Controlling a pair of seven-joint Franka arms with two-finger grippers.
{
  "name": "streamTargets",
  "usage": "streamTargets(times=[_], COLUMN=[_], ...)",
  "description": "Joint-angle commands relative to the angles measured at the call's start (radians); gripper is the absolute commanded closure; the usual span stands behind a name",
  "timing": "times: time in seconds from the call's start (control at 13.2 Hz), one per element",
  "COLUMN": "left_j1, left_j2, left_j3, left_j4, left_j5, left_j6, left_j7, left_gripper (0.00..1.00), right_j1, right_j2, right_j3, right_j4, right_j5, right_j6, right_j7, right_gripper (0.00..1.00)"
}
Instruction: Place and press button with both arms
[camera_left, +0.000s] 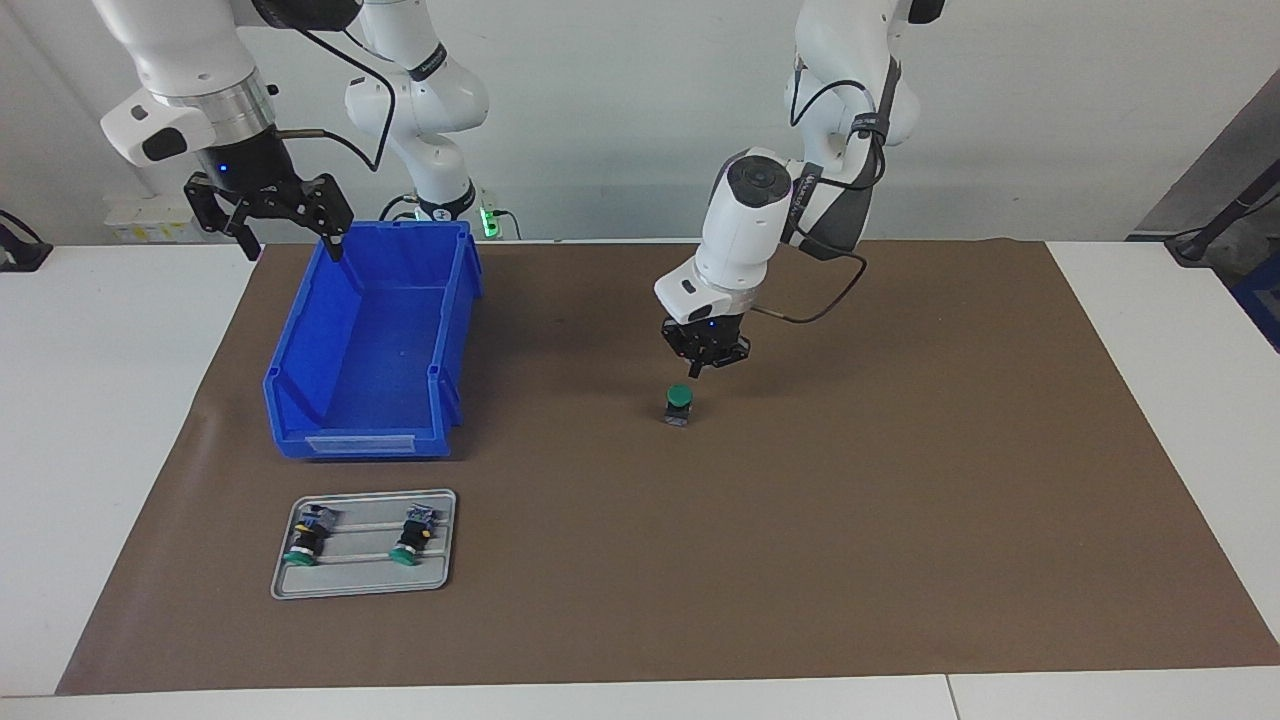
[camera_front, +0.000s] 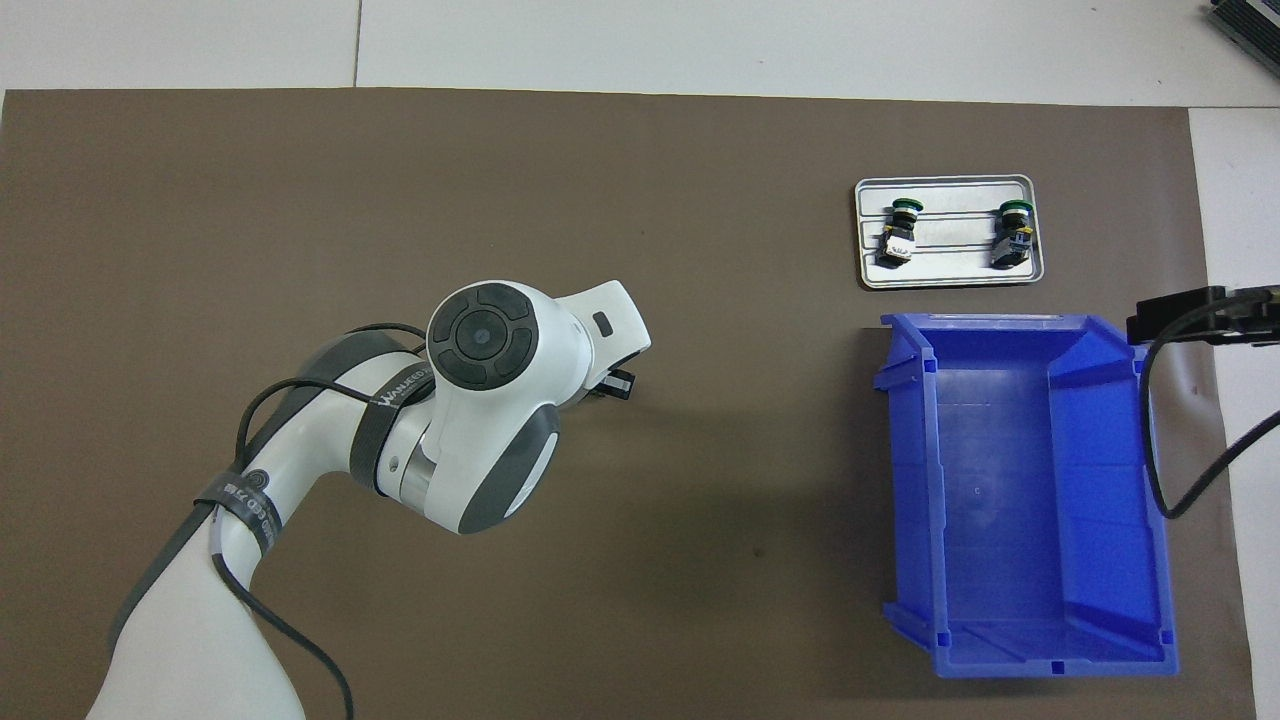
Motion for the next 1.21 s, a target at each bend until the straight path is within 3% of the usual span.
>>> streamTargets(times=[0.0, 0.38, 0.83, 1.13], left_j1=[-0.018, -0.020, -0.021, -0.017], left_j2=[0.014, 0.031, 0.050, 0.050], left_j3=[0.015, 0.015, 0.015, 0.017], left_j4=[-0.011, -0.014, -0.054, -0.013], left_j5=[0.015, 0.016, 0.016, 0.016], left_j6=[0.057, 0.063, 0.123, 0.091], left_j7=[-0.019, -0.019, -0.017, -0.017], left_gripper=[1.00, 1.00, 1.00, 1.00], right_j1=[-0.002, 0.015, 0.077, 0.084], right_j2=[-0.023, -0.020, 0.043, 0.028], right_j3=[0.003, 0.023, 0.033, 0.033], right_j4=[-0.024, -0.046, -0.050, -0.114], right_j5=[0.022, 0.024, 0.073, 0.075], right_j6=[-0.003, 0.041, 0.091, 0.144], right_j7=[-0.031, -0.014, 0.182, 0.187], right_gripper=[0.00, 0.00, 0.00, 0.00])
